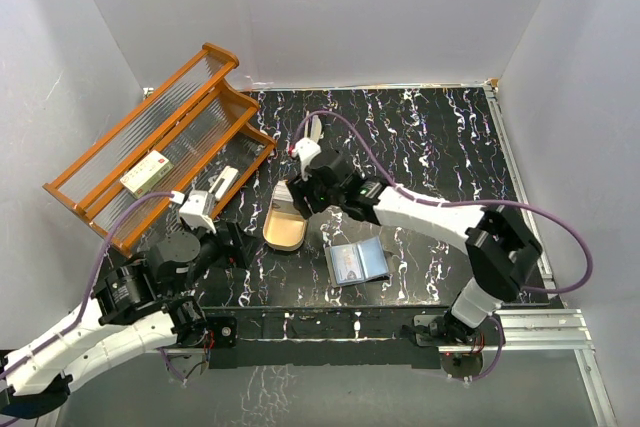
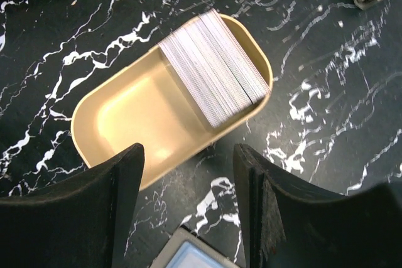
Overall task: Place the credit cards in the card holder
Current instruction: Pick up the credit card from the storage box.
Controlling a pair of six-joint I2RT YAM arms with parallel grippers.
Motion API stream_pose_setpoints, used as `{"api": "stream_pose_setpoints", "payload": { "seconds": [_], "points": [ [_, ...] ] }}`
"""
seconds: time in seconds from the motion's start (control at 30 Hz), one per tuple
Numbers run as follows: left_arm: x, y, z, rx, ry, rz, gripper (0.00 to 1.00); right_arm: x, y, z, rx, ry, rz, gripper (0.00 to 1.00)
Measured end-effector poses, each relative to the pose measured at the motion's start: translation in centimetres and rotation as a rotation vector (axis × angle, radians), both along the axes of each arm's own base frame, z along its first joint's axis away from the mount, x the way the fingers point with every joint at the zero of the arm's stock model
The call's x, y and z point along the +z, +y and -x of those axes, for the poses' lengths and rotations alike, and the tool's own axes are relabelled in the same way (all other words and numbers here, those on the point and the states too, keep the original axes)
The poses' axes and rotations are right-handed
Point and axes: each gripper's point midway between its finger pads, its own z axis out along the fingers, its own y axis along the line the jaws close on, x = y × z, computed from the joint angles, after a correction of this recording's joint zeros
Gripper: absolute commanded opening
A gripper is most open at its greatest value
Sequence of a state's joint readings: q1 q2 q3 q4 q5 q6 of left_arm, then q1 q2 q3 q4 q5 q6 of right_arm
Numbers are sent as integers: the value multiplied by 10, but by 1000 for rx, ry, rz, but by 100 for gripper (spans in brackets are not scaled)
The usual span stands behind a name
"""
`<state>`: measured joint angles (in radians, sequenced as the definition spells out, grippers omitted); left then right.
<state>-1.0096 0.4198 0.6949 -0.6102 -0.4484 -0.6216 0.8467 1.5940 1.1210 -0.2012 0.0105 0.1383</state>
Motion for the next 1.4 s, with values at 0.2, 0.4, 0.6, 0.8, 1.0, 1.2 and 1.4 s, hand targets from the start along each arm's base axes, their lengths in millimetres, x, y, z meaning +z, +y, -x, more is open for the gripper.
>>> {"api": "stream_pose_setpoints", "payload": {
  "seconds": [0.2, 0.4, 0.6, 0.8, 1.0, 1.2, 1.4],
  "points": [
    [5, 3, 2, -12, -33, 22, 81, -4, 30, -9, 77, -85, 81, 56],
    [9, 5, 3, -14, -48, 36, 81, -19, 39, -27, 90, -146, 185, 59],
    [10, 7, 4, -12, -60, 54, 81, -41, 35, -29, 120, -171, 287, 64],
    [12, 8, 4, -8, -67, 62, 81, -47, 40, -27, 153, -211, 354, 66],
    [12, 9, 3, -5, -68, 62, 81, -60, 37, -29, 146, -259, 451, 66],
    [12, 9, 3, -2, -70, 63, 81, -60, 30, -34, 124, -311, 524, 62],
    [13, 10, 3, 2, -75, 68, 82, -62, 27, -40, 100, -334, 557, 56]
  ]
}}
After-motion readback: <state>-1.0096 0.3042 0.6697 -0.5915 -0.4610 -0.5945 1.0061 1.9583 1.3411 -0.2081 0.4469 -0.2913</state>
